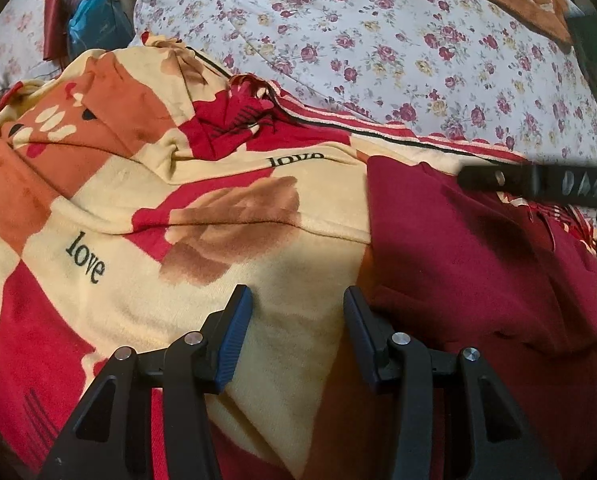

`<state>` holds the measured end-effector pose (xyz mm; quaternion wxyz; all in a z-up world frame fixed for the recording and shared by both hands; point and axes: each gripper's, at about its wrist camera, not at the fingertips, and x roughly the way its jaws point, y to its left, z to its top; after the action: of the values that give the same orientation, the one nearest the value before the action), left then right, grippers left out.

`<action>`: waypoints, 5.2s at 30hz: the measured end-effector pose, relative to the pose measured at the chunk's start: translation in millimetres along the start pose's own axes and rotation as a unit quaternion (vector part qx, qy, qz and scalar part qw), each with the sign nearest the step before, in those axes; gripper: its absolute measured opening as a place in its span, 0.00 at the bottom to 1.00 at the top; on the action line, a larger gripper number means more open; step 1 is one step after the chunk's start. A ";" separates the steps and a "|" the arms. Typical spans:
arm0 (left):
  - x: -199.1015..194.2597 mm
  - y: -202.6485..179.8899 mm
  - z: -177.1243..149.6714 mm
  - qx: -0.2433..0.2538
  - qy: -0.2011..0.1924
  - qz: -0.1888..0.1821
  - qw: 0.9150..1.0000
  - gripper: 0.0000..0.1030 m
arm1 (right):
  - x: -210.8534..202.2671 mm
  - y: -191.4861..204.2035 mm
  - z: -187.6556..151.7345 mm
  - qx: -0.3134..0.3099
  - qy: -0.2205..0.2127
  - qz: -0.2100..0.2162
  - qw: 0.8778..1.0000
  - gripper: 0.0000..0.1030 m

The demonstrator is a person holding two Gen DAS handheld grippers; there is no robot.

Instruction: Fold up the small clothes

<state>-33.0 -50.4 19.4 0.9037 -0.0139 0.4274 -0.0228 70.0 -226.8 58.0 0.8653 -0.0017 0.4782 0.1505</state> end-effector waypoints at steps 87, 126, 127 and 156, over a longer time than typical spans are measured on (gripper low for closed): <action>-4.9 -93.6 -9.3 0.091 -0.012 -0.102 0.991 0.42 | -187.9 -345.3 -238.1 0.414 -0.109 -0.158 0.890 0.72; -26.1 -44.8 8.9 -0.021 -0.032 -0.208 0.977 0.45 | -112.6 -43.8 -159.2 0.063 -0.025 -0.009 0.998 0.49; -26.1 -45.1 10.0 -0.022 -0.033 -0.209 0.977 0.45 | -118.2 -47.6 -162.4 0.069 -0.031 -0.009 0.997 0.52; -29.7 -51.9 7.7 -0.010 0.021 -0.254 0.967 0.43 | -142.7 -43.3 -171.3 0.089 -0.063 0.047 0.993 0.65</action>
<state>-47.5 -100.6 49.5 0.8590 -0.1300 0.4288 -0.2475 -131.3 -330.3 77.1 0.8826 0.1075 0.4335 0.1470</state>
